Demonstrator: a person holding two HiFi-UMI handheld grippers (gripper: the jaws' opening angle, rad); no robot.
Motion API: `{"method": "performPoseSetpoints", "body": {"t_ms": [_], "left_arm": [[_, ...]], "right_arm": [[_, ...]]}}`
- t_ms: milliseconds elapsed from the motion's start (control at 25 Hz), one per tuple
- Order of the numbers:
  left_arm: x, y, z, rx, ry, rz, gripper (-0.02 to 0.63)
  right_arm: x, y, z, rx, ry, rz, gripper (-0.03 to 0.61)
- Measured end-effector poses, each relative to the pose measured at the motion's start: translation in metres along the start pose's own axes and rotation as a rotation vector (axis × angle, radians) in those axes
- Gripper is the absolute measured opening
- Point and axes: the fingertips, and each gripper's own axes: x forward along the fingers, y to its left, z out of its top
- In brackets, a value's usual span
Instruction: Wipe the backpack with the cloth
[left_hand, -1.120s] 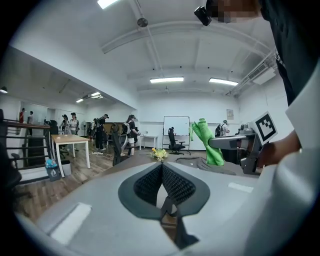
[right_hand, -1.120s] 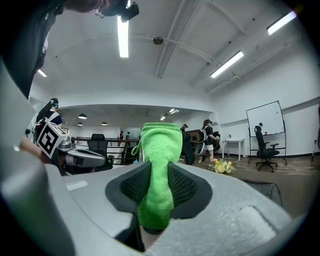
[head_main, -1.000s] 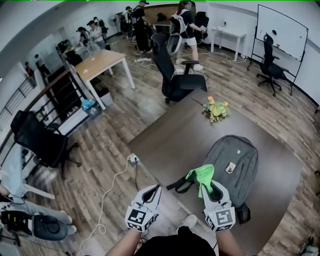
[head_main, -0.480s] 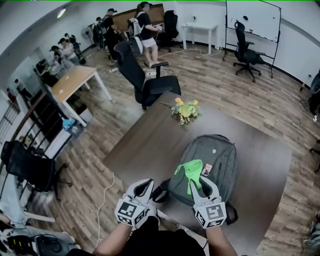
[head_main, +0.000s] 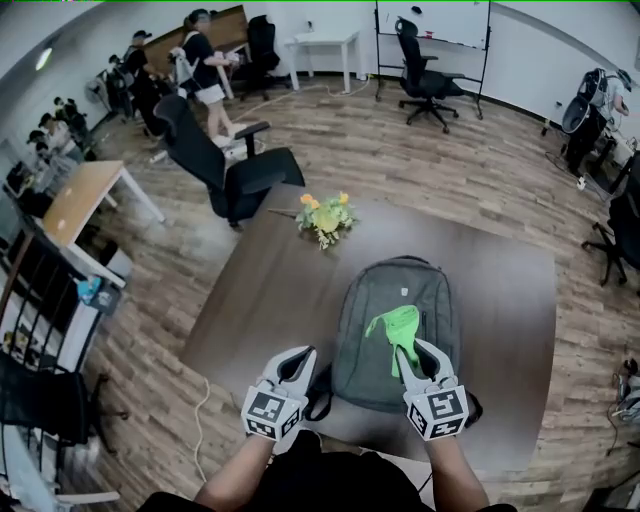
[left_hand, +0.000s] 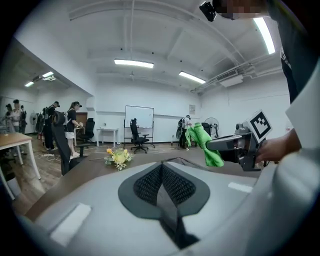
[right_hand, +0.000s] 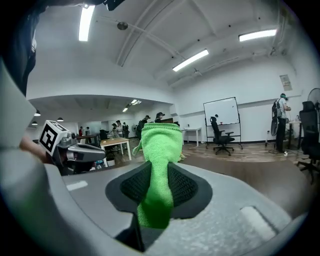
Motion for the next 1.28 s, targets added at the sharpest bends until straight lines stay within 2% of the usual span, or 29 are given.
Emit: {"method": "performPoseSetpoints", "body": {"t_ms": [160,320,480,680,960,1280], "left_arm": [[0.013,0.027,0.001,0.01,0.004,-0.053,0.015],[0.022,0.053,-0.007,-0.016,0.018,-0.087,0.015],[0.035,0.073,-0.008,-0.005,0.025,-0.118,0.016],[0.054,0.104,-0.011,-0.002,0.034,-0.106,0.015],[0.057,0.111,-0.018,-0.03,0.047,-0.078,0.015],[0.051,0.117,-0.041,-0.041,0.101,-0.059,0.015]], "right_arm": [[0.021,-0.003,0.0,-0.018,0.046,-0.077,0.104],[0.049,-0.004,-0.008,-0.022,0.106,-0.149,0.104],[0.087,-0.005,-0.011,-0.017,0.169,-0.191,0.103],[0.142,-0.013,-0.029,0.006,0.268,-0.203,0.103],[0.196,-0.025,-0.066,0.028,0.414,-0.207,0.103],[0.228,-0.043,-0.092,0.032,0.487,-0.242,0.103]]}}
